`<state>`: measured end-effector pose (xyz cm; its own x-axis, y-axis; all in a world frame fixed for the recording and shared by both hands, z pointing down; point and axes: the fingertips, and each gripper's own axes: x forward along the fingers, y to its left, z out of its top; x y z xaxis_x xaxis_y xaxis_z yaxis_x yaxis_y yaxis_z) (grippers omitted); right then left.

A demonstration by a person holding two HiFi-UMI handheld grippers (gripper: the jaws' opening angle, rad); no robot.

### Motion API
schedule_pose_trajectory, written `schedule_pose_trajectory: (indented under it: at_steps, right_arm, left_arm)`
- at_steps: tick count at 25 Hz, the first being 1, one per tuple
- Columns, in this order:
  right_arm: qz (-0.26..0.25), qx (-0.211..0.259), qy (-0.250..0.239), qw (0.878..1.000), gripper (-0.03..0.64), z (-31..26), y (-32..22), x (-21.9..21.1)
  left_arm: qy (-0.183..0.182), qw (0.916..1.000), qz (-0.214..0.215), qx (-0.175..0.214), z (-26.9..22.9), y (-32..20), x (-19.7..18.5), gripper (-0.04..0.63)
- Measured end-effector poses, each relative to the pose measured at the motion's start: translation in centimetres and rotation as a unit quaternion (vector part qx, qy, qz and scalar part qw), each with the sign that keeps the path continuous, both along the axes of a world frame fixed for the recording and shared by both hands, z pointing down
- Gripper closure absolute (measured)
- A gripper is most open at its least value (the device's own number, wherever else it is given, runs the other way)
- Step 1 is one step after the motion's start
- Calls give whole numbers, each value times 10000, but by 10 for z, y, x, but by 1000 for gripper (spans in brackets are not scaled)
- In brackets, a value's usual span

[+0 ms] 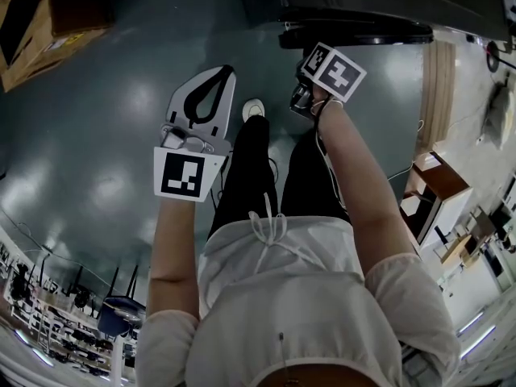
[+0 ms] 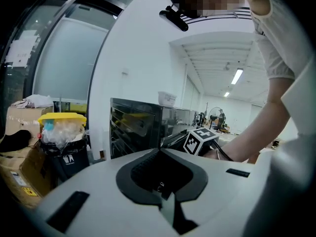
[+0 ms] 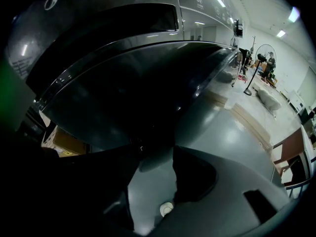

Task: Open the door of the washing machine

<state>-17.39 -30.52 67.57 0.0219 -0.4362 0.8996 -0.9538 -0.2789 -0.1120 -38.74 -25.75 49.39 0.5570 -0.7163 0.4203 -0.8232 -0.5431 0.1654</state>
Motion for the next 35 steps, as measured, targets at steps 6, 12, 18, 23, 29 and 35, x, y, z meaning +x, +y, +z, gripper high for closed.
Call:
schedule_pose_trajectory:
  at_steps: [6, 12, 18, 23, 29, 35]
  right_arm:
    - [-133, -51, 80, 9999, 403, 0, 27, 8]
    - [-459, -154, 116, 9988, 411, 2, 66, 31]
    - [-656, -239, 34, 9976, 431, -1, 105, 50]
    - [-853, -240, -104, 9960, 448, 1, 141, 81]
    - [-1119, -235, -172, 9933, 462, 0, 178, 116]
    - [-1386, -128, -170, 9901, 475, 10, 210, 154]
  left_arm:
    - [-60, 9999, 75, -38, -1, 17, 13, 574]
    - [-107, 9998, 173, -53, -1, 44, 42, 574]
    - [-143, 9999, 26, 62, -8, 74, 64, 574]
    - [-181, 9998, -96, 34, -5, 115, 99, 574]
    - [-196, 9996, -197, 27, -6, 158, 141, 574]
    - [-207, 9992, -332, 54, 7, 193, 183, 574]
